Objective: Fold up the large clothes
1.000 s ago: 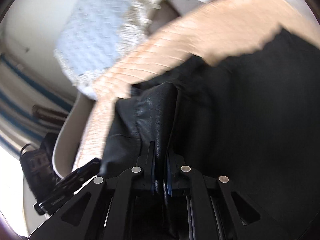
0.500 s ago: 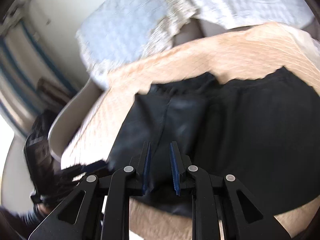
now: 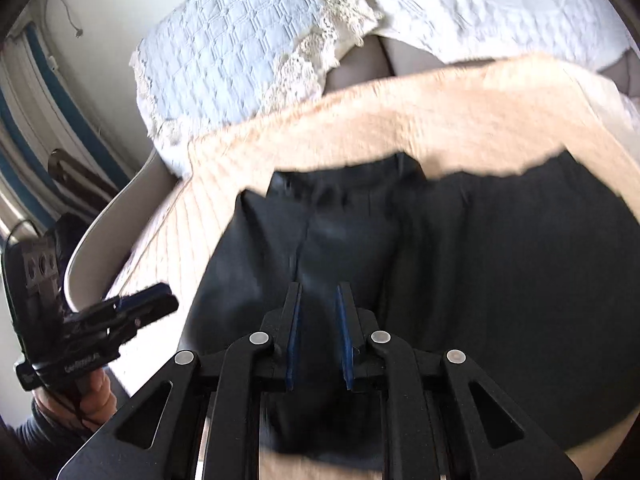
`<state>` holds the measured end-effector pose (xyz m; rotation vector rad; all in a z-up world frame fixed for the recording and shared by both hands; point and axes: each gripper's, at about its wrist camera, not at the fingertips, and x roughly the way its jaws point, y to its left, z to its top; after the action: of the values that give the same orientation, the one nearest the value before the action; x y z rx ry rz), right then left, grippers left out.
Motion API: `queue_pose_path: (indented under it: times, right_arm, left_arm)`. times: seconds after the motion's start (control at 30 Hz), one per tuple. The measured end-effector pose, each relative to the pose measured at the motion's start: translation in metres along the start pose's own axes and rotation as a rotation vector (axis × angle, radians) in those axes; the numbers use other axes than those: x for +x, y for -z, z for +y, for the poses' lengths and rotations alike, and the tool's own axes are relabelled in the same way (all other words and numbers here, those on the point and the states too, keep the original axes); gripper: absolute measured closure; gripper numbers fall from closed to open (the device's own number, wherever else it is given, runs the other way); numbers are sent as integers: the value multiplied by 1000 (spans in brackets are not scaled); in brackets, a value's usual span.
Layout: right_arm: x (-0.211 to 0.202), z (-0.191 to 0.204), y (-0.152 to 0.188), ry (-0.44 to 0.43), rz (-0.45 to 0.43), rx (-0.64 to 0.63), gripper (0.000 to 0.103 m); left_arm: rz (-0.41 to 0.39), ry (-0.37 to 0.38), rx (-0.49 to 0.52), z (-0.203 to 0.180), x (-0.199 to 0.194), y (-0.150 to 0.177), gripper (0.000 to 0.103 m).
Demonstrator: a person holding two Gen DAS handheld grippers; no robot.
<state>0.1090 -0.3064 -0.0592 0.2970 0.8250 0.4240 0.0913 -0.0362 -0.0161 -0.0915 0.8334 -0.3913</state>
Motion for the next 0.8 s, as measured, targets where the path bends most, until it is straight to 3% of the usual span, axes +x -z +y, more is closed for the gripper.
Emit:
queue_pose_path:
  times: [0.07, 0.17, 0.33, 0.43, 0.53, 0.7, 0.8]
  right_arm:
    - [22, -2, -13, 7, 14, 6, 87]
    - [68, -18, -22, 95, 89, 26, 87]
    - [80, -40, -10, 120, 103, 65, 88]
    - [80, -39, -14, 122, 111, 56, 88]
    - [49, -33, -15, 108, 84, 59, 87]
    - [-15, 0, 9, 0, 7, -28, 87]
    - [-20, 8, 35, -16, 65, -59, 87]
  left_arm:
    - [-14, -17, -7, 4, 21, -25, 64]
    - [18, -55, -15, 14, 62, -46, 64]
    - [92, -108, -13, 25, 113, -33, 61]
    - [82, -104, -20, 27, 111, -33, 61]
    - [76, -128, 1, 21, 93, -35, 63]
    - [1, -36, 23, 8, 23, -12, 64]
    - [18, 3, 37, -1, 2, 17, 64]
